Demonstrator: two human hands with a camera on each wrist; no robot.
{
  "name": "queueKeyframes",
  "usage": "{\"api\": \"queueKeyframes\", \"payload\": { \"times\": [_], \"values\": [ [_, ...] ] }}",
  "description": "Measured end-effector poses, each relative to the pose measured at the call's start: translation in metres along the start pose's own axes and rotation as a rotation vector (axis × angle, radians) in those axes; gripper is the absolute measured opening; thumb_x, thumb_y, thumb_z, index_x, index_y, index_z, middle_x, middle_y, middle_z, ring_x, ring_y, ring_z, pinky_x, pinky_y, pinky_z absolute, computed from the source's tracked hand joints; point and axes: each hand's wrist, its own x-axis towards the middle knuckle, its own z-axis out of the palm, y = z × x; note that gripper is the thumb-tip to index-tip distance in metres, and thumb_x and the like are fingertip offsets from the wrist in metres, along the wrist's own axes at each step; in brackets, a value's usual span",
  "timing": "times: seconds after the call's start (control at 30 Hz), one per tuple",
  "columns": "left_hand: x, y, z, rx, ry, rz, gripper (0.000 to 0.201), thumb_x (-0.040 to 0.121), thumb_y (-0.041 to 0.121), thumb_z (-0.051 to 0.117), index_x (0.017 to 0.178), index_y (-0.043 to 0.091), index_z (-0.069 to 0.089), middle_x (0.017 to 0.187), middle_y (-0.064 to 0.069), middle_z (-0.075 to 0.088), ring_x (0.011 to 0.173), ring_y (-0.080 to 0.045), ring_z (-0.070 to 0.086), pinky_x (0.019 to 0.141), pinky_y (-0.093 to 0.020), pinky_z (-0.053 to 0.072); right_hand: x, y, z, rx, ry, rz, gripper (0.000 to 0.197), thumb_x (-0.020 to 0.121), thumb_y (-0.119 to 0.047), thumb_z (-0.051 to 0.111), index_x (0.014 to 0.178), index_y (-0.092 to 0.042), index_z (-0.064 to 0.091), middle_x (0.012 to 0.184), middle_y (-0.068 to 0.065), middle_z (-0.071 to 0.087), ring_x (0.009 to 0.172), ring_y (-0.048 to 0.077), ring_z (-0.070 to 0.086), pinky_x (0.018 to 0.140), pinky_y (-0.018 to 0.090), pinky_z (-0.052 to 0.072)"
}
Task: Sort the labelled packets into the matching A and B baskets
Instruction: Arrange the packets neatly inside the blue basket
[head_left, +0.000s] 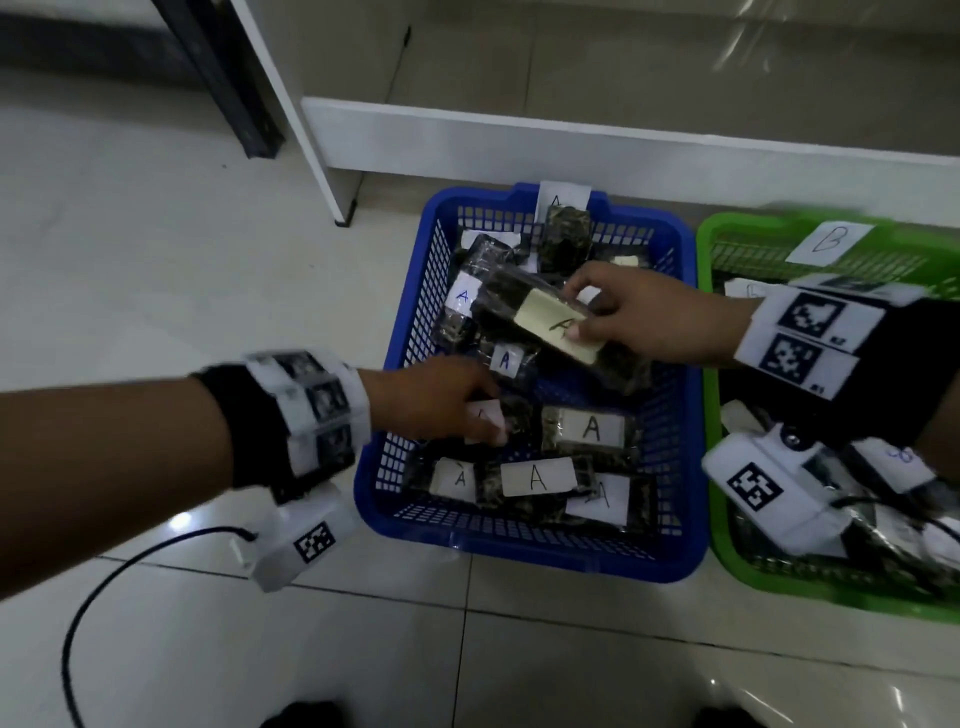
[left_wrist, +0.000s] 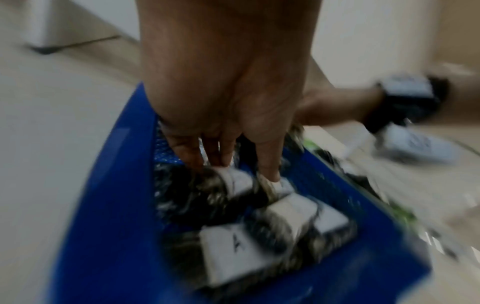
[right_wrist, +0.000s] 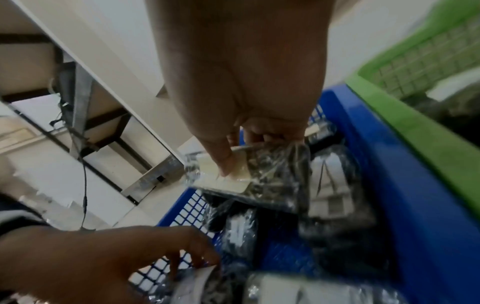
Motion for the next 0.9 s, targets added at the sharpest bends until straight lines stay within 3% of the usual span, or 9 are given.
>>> {"api": "queueKeyframes", "payload": {
  "times": [0.1,0.27,0.4,0.5,0.6,0.7,0.77,0.8,0.9],
  "values": [
    [0.009,-0.001,0.026,0.393,0.069,0.052,0.073,0.083,0.042,0.064,0.143,0.015,0.032,0.141,-0.007,0.036,0.126,-0.027,0.038,0.104,-0.042,0.037,0.008,0.006,-0.013,-0.156,0.110,-0.046,0.032,0.087,-0.022,0.064,0.118,-0.022,0.057,0.113,-0.001,0.057,0.095,0.013,0.052,0.078,0.021,0.036],
    [0.009,-0.007,0.026,0.314,0.108,0.178,0.067,0.080,0.026,0.070,0.137,0.025,0.035,0.135,0.000,0.035,0.120,-0.021,0.034,0.100,-0.039,0.039,0.015,0.010,-0.016,-0.178,0.261,-0.054,0.035,0.088,-0.019,0.062,0.123,-0.017,0.056,0.121,0.006,0.059,0.107,0.021,0.055,0.080,0.022,0.037],
    [0.010,-0.003,0.013,0.381,0.047,0.224,0.059,0.086,0.047,0.059,0.137,0.025,0.038,0.131,0.001,0.042,0.117,-0.018,0.042,0.098,-0.034,0.042,0.014,0.013,-0.011,-0.099,0.328,-0.057,0.035,0.087,-0.018,0.062,0.120,-0.015,0.051,0.108,0.002,0.054,0.092,0.017,0.053,0.071,0.023,0.036],
    [0.017,-0.003,-0.009,0.341,0.284,0.230,0.040,0.094,0.035,0.050,0.131,0.021,0.048,0.123,-0.002,0.053,0.110,-0.019,0.053,0.091,-0.031,0.045,0.011,0.014,-0.012,-0.003,0.397,-0.069,0.027,0.084,-0.018,0.062,0.110,-0.014,0.054,0.101,0.001,0.057,0.086,0.019,0.054,0.069,0.027,0.040],
    [0.025,0.000,-0.024,0.641,0.372,0.186,0.044,0.094,0.021,0.048,0.137,0.019,0.043,0.129,-0.006,0.053,0.112,-0.025,0.054,0.084,-0.038,0.049,0.007,0.016,-0.011,0.042,0.465,-0.059,0.018,0.083,-0.019,0.060,0.100,-0.017,0.056,0.091,0.003,0.058,0.078,0.020,0.053,0.064,0.027,0.041],
    [0.027,0.007,-0.027,0.855,0.385,0.196,0.046,0.084,0.002,0.054,0.129,0.009,0.051,0.118,-0.013,0.059,0.088,-0.032,0.063,0.060,-0.035,0.043,-0.003,0.020,-0.004,-0.003,0.513,-0.042,0.008,0.082,-0.019,0.054,0.089,-0.019,0.053,0.077,0.003,0.061,0.065,0.022,0.054,0.060,0.031,0.043],
    [0.026,0.011,-0.032,0.887,0.397,0.260,0.031,0.069,-0.007,0.067,0.099,0.002,0.066,0.088,-0.015,0.067,0.061,-0.031,0.062,0.049,-0.029,0.039,-0.012,0.022,0.006,-0.057,0.454,-0.032,0.006,0.082,-0.018,0.052,0.088,-0.020,0.053,0.072,0.000,0.061,0.059,0.019,0.053,0.058,0.032,0.043],
    [0.027,0.012,-0.033,0.906,0.392,0.280,0.024,0.067,-0.006,0.069,0.090,0.001,0.068,0.083,-0.015,0.067,0.060,-0.031,0.062,0.051,-0.030,0.042,-0.015,0.023,0.011,-0.092,0.403,-0.035,0.006,0.083,-0.019,0.051,0.089,-0.020,0.053,0.072,0.000,0.061,0.059,0.018,0.053,0.057,0.031,0.043],
    [0.031,0.006,-0.029,1.050,0.417,0.236,0.021,0.074,0.011,0.069,0.095,0.011,0.072,0.107,-0.010,0.063,0.096,-0.027,0.059,0.079,-0.039,0.048,-0.019,0.020,0.022,-0.134,0.287,-0.038,0.009,0.084,-0.018,0.051,0.093,-0.020,0.052,0.074,0.002,0.060,0.063,0.023,0.054,0.058,0.035,0.045]
  ]
}}
